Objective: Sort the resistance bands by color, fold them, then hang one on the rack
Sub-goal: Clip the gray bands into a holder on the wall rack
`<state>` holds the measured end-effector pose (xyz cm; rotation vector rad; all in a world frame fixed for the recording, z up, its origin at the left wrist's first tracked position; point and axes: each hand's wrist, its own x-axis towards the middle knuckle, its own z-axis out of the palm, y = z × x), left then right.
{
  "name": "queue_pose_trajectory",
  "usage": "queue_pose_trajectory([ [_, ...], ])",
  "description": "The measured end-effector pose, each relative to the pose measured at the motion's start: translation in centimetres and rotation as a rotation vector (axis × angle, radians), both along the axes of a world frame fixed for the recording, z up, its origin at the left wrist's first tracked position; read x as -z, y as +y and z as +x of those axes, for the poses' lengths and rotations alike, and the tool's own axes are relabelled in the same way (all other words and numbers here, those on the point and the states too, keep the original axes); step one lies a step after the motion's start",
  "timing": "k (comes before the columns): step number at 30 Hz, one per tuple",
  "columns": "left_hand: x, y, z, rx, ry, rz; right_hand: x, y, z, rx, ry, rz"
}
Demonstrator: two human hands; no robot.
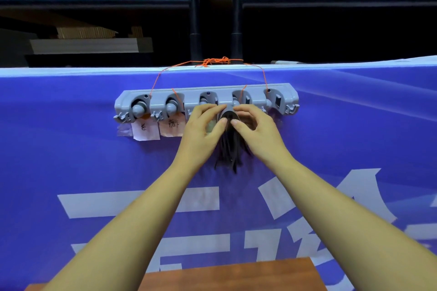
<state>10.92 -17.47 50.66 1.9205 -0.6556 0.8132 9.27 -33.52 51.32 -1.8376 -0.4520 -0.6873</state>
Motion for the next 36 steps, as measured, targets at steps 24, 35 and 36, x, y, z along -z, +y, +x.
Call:
queue_pose_trajectory([
  [24, 6.3, 3.6, -3.6, -0.091, 0.141, -0.073, 6.8, -1.3, -4.4, 0.239, 0.203, -0.086],
  [35, 28.6, 10.6, -10.6, -0.204, 0.744, 0.319, 28.5, 2.3, -10.3, 0.212, 0.702, -0.351],
  [36, 30.2, 11.4, -11.7, -0.200, 0.791, 0.332, 30.4, 2.9, -11.1, 0.192, 0.727, -0.368],
])
